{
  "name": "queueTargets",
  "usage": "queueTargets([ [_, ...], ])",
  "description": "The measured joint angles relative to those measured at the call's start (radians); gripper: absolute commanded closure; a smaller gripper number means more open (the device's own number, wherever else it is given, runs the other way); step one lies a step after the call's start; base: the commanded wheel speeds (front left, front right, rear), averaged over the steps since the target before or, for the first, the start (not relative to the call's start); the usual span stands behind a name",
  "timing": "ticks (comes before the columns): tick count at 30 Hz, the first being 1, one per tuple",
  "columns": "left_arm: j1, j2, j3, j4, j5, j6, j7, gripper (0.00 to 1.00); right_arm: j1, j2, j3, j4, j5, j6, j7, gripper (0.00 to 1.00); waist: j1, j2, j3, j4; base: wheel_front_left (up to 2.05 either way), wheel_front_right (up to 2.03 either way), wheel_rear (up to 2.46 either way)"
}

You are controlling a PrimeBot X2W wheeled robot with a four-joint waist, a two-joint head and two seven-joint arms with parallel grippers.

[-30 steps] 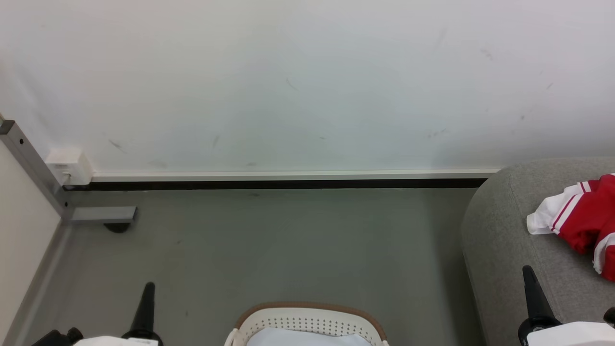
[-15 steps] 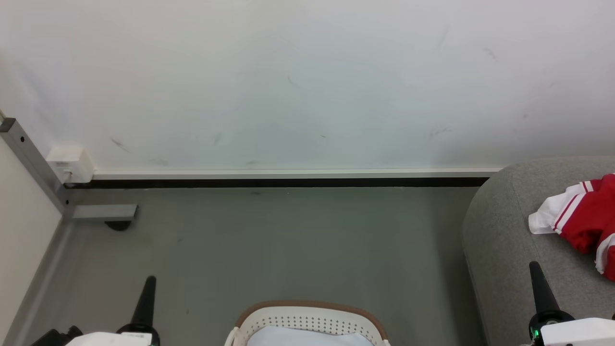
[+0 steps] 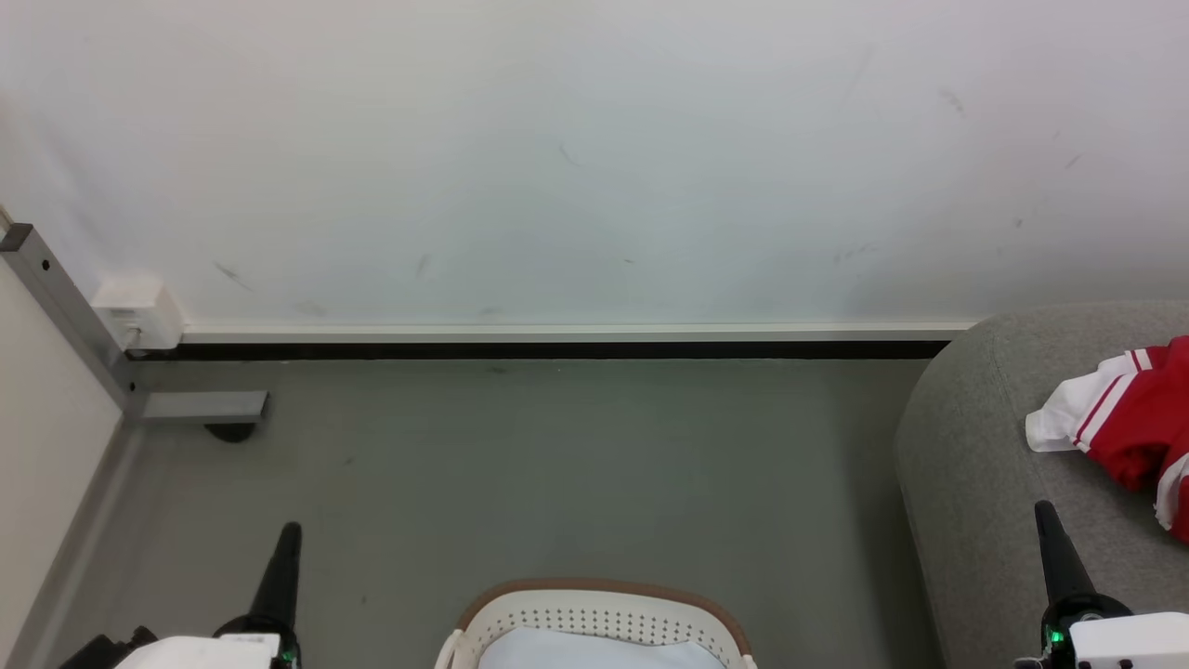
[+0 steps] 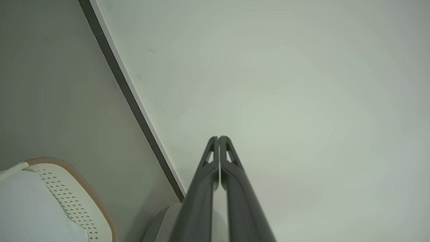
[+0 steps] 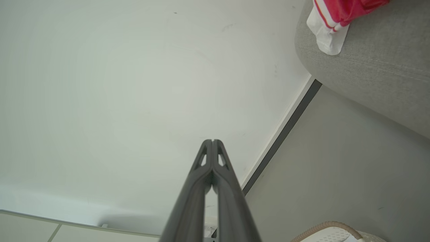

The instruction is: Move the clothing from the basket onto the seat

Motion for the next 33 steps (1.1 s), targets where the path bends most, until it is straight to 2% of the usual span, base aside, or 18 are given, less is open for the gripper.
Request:
queueTargets([
  [33, -0.026, -0.021, 0.027, -0.008, -0.209, -0.013, 0.063, 1.00, -0.002, 0.009, -0.057, -0.016, 0.202, 0.000, 0.063, 1.00, 0.0000, 0.0000, 0.011, 0.009, 0.00, 0.00, 0.00],
])
